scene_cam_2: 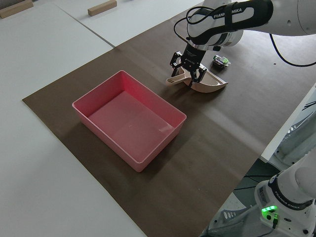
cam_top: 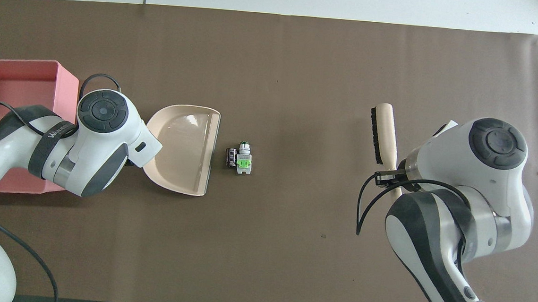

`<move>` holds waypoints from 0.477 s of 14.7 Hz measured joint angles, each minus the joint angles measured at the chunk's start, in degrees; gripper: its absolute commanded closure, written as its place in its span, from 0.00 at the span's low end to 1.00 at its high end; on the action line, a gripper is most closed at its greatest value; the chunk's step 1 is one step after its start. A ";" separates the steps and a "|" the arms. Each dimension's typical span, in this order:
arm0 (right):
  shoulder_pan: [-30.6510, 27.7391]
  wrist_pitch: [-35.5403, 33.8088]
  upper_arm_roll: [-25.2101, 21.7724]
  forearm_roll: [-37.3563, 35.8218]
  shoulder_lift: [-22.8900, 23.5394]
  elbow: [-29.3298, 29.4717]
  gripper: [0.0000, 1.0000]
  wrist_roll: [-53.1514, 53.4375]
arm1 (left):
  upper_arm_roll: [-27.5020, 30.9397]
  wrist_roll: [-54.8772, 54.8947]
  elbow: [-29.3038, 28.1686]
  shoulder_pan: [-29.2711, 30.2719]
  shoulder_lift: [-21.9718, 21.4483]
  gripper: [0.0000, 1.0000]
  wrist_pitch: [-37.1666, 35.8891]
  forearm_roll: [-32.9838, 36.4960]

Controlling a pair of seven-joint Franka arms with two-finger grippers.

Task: Clean e-waste and dump in bin
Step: 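Carry the brush with the right gripper toward the circuit board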

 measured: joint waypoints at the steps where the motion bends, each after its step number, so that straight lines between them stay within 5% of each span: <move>1: 2.45 0.76 0.12 0.85 0.54 0.18 1.00 2.60 | 0.03 -0.05 0.01 0.00 -0.09 0.17 -0.04 0.01; 3: 5.06 2.20 0.25 3.17 1.20 0.30 1.00 4.69 | 0.04 -0.25 0.04 -0.02 -0.28 0.20 -0.21 0.02; 7: 7.00 3.21 0.14 4.40 1.81 0.48 1.00 6.44 | -0.04 -0.49 0.05 -0.38 -1.06 0.44 -1.08 0.03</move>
